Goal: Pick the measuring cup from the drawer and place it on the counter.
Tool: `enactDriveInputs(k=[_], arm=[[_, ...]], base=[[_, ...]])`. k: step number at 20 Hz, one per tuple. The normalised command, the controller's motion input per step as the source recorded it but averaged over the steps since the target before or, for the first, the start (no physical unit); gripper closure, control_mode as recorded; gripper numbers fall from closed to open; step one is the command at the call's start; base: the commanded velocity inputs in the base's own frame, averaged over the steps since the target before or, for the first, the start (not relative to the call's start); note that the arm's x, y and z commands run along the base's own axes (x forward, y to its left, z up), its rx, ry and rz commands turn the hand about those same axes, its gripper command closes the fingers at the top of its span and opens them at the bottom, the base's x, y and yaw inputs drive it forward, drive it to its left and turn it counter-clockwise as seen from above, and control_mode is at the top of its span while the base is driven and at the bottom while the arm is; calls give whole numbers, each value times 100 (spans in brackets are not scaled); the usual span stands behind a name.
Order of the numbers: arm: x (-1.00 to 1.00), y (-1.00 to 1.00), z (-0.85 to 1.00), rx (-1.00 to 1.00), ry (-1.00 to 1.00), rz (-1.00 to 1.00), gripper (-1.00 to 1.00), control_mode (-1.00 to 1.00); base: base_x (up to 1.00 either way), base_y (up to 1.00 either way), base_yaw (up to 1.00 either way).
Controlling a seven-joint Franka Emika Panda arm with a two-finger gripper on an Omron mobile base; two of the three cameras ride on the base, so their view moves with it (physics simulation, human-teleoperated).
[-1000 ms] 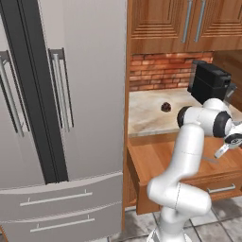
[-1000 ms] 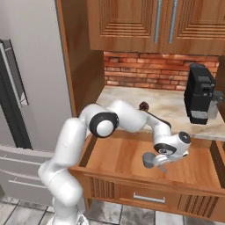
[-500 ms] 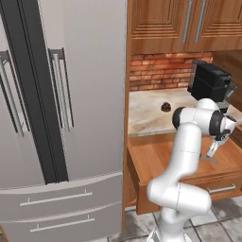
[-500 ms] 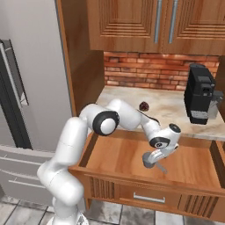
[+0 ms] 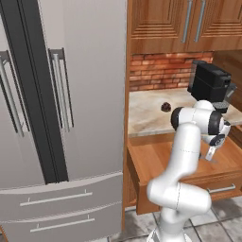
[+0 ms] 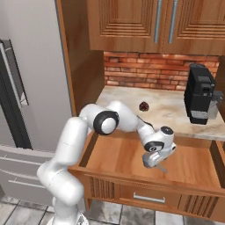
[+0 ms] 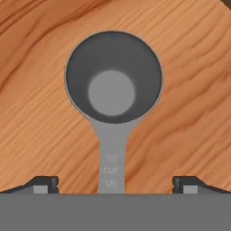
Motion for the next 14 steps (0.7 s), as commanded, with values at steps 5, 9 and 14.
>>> enactDriveInputs(k=[5, 9, 14], arm=[[6, 0, -39, -1, 0, 0, -100, -100], [12, 0, -23, 0, 0, 0, -100, -100], [9, 0, -23, 0, 0, 0, -100, -100]], base=[[0, 0, 0], [0, 0, 0], [0, 0, 0]])
